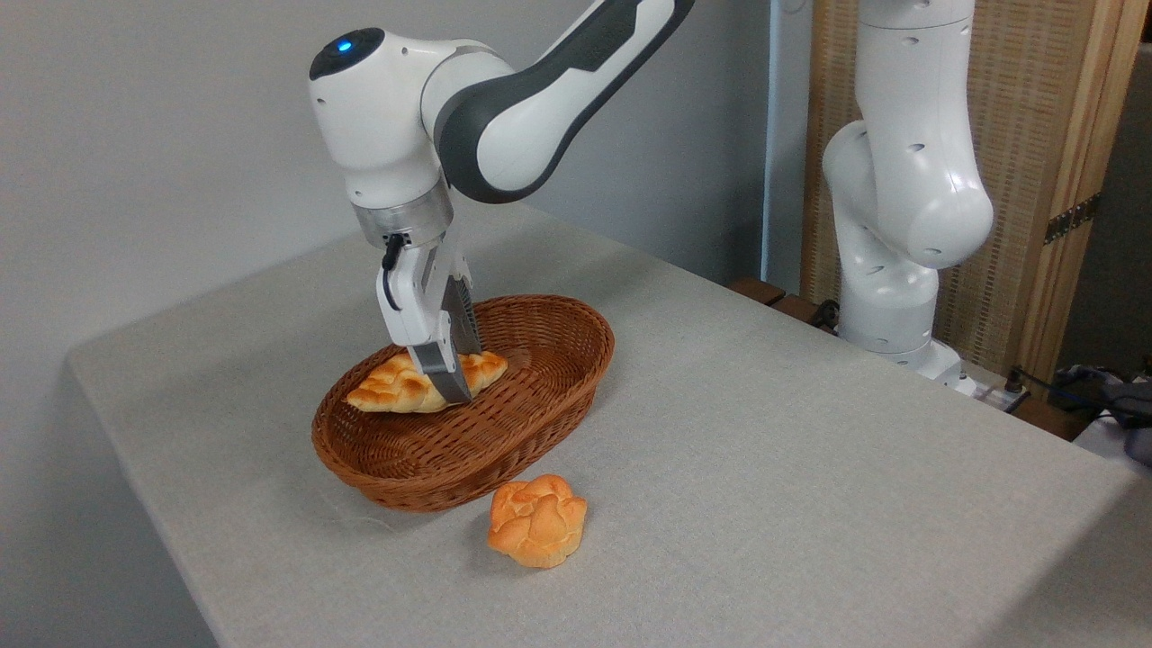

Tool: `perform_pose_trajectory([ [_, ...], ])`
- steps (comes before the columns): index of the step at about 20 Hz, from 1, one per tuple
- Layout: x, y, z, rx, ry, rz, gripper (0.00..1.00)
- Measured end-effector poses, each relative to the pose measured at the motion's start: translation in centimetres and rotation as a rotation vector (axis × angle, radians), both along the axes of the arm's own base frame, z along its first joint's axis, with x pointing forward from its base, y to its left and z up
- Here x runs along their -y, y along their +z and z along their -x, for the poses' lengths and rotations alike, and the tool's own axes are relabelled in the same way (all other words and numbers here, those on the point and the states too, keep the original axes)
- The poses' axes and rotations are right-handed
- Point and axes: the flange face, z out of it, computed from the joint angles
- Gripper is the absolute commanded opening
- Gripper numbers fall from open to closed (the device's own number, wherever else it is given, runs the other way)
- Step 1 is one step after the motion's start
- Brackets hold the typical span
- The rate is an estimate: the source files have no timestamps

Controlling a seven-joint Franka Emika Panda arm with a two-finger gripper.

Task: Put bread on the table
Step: 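Lift the braided roll up out of the basket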

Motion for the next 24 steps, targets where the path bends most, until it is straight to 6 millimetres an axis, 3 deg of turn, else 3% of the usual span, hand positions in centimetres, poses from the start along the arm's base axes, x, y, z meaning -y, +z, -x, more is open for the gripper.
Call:
perform_pose_trajectory([
  [1,0.0,0.0,0.0,0.0,0.0,0.0,0.1],
  [3,0.0,0.0,0.0,0.0,0.0,0.0,0.07],
  [16,-0.1,0.6,0.0,0.01,0.002,0.006,0.11],
  [24,-1.4,4.1,0.7,0.033,0.017,0.027,0.12],
])
